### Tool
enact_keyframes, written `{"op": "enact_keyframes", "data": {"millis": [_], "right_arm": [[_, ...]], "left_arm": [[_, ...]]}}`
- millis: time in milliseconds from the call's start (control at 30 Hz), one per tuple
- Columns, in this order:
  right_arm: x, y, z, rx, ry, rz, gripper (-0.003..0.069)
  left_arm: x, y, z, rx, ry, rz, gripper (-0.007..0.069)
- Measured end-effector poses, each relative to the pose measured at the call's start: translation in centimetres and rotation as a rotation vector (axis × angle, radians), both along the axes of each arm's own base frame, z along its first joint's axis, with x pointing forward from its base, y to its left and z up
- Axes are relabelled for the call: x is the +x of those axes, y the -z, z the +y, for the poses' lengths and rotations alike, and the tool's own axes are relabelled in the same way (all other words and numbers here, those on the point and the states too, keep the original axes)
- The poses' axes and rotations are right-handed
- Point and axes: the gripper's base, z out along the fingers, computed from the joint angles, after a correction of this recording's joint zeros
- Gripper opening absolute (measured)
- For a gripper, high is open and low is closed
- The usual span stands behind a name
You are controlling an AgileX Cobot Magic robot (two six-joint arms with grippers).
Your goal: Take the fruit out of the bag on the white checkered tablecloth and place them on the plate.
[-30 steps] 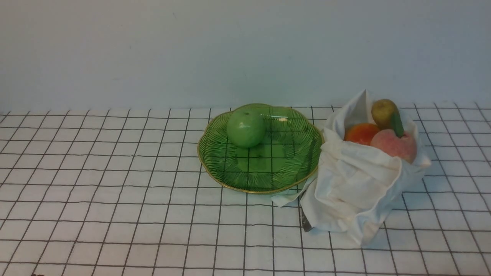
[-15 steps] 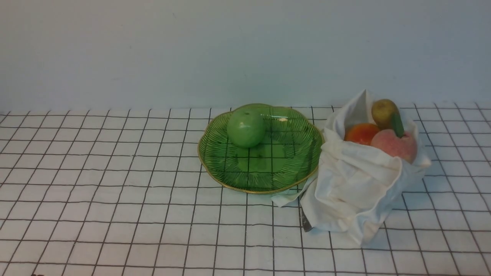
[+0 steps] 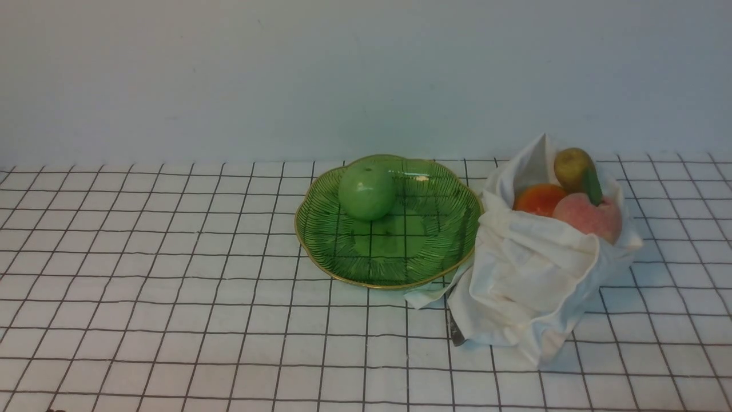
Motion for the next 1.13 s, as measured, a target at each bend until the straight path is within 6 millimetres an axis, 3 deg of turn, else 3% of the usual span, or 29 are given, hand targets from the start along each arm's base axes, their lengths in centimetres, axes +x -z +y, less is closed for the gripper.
{"op": "enact_keyframes", "data": {"millis": [1133], "right_arm": [[0.0,0.0,0.0,-0.026,-0.006,-0.002,-0.0015]], "left_arm": [[0.0,0.0,0.0,0.0,0.0,0.0,-0.0008]]}}
